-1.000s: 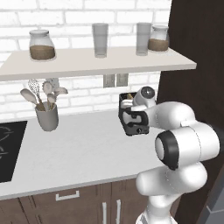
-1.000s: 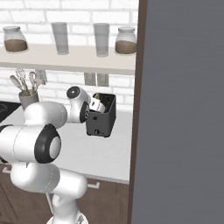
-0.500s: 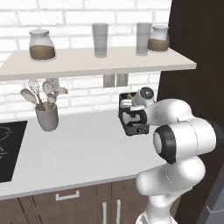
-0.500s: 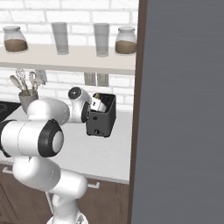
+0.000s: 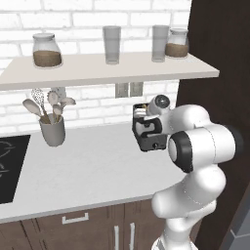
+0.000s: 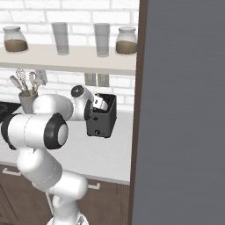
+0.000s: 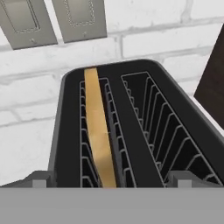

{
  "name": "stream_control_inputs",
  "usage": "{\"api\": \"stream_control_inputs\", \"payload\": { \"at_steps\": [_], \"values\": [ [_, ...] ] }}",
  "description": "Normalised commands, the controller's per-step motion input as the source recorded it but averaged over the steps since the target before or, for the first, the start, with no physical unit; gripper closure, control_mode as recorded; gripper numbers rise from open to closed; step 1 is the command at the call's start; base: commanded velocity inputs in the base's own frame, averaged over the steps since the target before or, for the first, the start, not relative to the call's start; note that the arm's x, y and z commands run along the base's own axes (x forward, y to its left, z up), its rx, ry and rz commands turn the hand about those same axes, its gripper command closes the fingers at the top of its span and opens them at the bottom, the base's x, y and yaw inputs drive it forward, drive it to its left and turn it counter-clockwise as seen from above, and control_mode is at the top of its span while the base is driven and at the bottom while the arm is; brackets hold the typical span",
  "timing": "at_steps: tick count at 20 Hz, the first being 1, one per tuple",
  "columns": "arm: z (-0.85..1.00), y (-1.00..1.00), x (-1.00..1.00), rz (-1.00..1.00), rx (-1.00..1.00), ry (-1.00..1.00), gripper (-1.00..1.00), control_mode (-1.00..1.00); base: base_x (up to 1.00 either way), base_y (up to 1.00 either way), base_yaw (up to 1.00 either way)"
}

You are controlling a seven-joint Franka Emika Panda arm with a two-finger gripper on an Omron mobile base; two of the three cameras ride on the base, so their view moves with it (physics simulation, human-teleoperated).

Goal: Start the toaster. Once the lever pops up, take the bread to the plate on the dining counter.

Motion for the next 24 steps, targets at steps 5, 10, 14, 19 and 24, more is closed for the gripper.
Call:
{"api": "stream_control_inputs", "payload": {
  "at_steps": [5,10,14,19,24],
  "values": [
    [0.00,0.00,0.22,0.00,0.00,-0.02,-1.00,-1.00,0.00,0.00,0.00],
    [0.00,0.00,0.09,0.00,0.00,-0.09,-1.00,-1.00,0.00,0.00,0.00],
    [0.00,0.00,0.08,0.00,0.00,-0.12,-1.00,-1.00,0.00,0.00,0.00],
    [0.00,0.08,0.21,0.00,0.00,-0.05,1.00,-1.00,0.00,0.00,0.00],
    [0.00,0.04,0.18,0.01,0.02,0.00,1.00,-1.00,0.00,0.00,0.00]
  ]
}}
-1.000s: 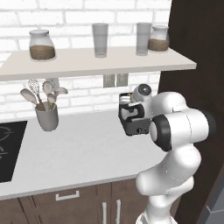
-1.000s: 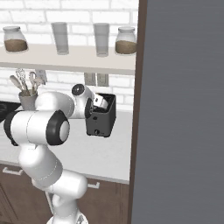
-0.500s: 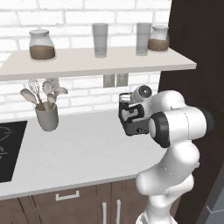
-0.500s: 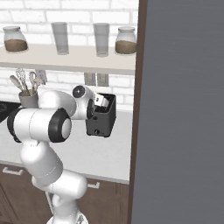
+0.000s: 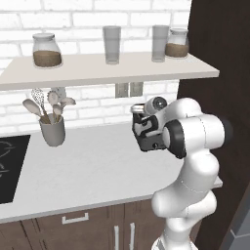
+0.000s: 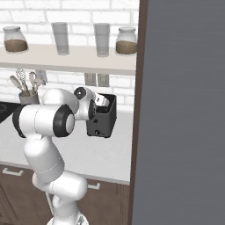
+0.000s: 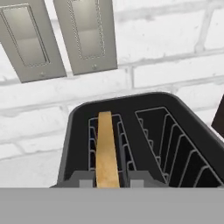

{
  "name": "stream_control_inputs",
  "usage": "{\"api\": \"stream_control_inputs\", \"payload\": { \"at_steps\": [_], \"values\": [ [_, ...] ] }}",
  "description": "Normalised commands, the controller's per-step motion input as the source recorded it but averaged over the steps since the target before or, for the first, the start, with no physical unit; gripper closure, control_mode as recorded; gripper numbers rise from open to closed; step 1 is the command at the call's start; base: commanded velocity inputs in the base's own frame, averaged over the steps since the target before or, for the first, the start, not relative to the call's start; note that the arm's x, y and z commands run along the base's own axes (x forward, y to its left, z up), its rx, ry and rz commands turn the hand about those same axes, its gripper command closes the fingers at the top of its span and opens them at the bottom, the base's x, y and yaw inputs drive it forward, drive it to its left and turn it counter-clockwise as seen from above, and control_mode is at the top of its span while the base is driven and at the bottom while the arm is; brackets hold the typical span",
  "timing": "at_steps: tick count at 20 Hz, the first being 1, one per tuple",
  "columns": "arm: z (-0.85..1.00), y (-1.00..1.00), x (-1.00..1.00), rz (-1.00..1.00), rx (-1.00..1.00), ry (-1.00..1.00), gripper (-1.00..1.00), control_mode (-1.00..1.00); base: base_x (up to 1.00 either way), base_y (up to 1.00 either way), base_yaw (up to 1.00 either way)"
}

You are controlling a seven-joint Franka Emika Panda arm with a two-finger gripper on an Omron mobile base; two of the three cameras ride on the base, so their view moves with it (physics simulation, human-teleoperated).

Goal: Start the toaster. Once the lever pops up, take the bread to the plate on the dining counter.

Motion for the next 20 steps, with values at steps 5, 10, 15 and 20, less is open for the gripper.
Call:
{"api": "stream_control_inputs", "payload": {
  "at_steps": [5,10,15,20],
  "values": [
    [0.00,0.00,-0.01,0.02,0.08,0.02,1.00,-1.00,0.00,0.00,0.00],
    [0.38,0.00,-0.36,0.00,0.06,0.00,1.00,-1.00,0.00,0.00,0.00],
    [0.68,0.00,-0.41,0.00,0.02,-0.03,1.00,-1.00,0.00,0.00,0.00],
    [0.69,0.00,-0.36,0.00,0.01,-0.01,1.00,-1.00,0.00,0.00,0.00]
  ]
}}
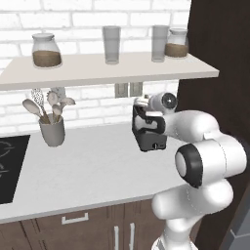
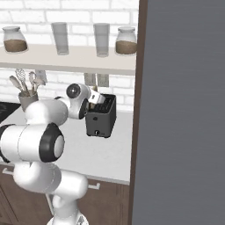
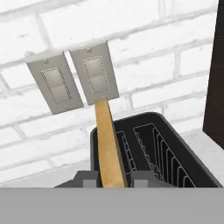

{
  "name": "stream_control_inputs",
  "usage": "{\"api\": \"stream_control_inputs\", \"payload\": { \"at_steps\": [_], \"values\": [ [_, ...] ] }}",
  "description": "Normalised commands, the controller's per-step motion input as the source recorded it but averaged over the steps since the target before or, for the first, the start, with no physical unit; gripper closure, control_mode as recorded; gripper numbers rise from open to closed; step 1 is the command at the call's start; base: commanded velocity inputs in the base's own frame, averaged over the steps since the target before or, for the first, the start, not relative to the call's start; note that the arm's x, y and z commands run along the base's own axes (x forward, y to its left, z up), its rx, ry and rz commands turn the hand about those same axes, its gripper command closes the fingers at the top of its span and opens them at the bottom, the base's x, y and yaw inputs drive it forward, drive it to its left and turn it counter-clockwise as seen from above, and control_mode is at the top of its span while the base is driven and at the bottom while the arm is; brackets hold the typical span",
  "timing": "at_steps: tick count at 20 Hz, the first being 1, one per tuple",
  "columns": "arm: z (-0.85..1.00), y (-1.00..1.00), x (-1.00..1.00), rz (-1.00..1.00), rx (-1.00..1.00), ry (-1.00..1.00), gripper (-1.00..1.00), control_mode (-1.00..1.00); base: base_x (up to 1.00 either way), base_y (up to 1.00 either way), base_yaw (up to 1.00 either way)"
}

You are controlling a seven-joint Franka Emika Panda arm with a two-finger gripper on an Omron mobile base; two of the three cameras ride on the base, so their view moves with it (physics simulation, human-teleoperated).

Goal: Start the toaster. Once the lever pops up, take the bread to the plate on the dining counter.

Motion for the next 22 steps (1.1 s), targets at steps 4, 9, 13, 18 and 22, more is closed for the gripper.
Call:
{"api": "stream_control_inputs", "payload": {
  "at_steps": [4,9,13,18,22],
  "values": [
    [0.73,0.00,-0.39,0.00,0.00,-0.01,1.00,-1.00,0.00,0.00,0.00],
    [0.58,0.05,-0.63,0.00,0.00,0.00,1.00,-1.00,0.00,0.00,0.00],
    [0.42,0.05,-0.95,0.00,0.00,0.09,1.00,-1.00,0.00,0.00,0.00],
    [0.31,0.03,-1.00,0.00,0.00,0.15,1.00,-1.00,0.00,0.00,0.00],
    [0.45,0.00,-1.00,0.00,0.01,0.18,1.00,-1.00,0.00,0.00,0.00]
  ]
}}
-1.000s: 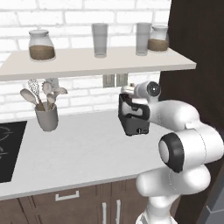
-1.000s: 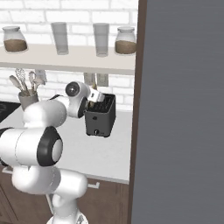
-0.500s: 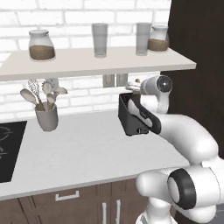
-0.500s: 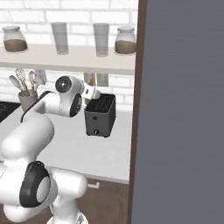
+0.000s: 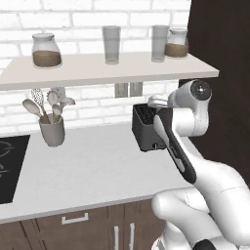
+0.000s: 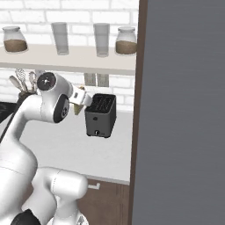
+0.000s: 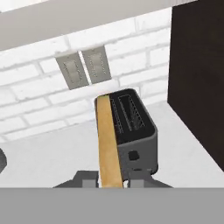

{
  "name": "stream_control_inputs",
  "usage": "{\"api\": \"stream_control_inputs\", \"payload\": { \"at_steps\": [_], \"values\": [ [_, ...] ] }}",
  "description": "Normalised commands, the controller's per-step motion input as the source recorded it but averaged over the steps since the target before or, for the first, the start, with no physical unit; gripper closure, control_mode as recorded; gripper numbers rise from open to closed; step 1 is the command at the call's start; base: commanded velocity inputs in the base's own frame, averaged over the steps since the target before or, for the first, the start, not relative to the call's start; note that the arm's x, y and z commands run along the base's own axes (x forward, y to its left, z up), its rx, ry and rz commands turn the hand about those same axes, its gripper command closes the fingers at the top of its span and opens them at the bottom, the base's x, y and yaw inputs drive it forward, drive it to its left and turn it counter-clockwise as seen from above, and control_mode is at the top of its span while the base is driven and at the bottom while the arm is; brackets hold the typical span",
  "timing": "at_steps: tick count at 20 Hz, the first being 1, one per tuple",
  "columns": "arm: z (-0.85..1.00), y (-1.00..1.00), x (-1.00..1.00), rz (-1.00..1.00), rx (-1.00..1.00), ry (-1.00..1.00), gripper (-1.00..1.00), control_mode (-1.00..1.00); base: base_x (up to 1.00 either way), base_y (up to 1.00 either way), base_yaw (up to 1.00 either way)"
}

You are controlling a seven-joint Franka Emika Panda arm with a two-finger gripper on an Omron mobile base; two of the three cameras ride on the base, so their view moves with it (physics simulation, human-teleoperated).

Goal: Start the toaster. Once the lever pops up, take the bread to the plate on the dining counter.

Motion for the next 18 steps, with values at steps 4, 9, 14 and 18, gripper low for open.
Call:
{"api": "stream_control_inputs", "payload": {
  "at_steps": [4,9,14,18],
  "values": [
    [0.46,0.00,-1.00,0.00,0.01,0.20,1.00,-1.00,0.00,0.00,0.00],
    [0.31,0.04,-1.00,0.00,0.00,0.21,1.00,-1.00,0.00,0.00,0.00],
    [0.41,0.07,-0.97,0.00,0.00,0.12,1.00,-1.00,0.00,0.00,0.00],
    [0.49,0.00,-0.83,0.00,0.00,0.05,1.00,-1.00,0.00,0.00,0.00]
  ]
}}
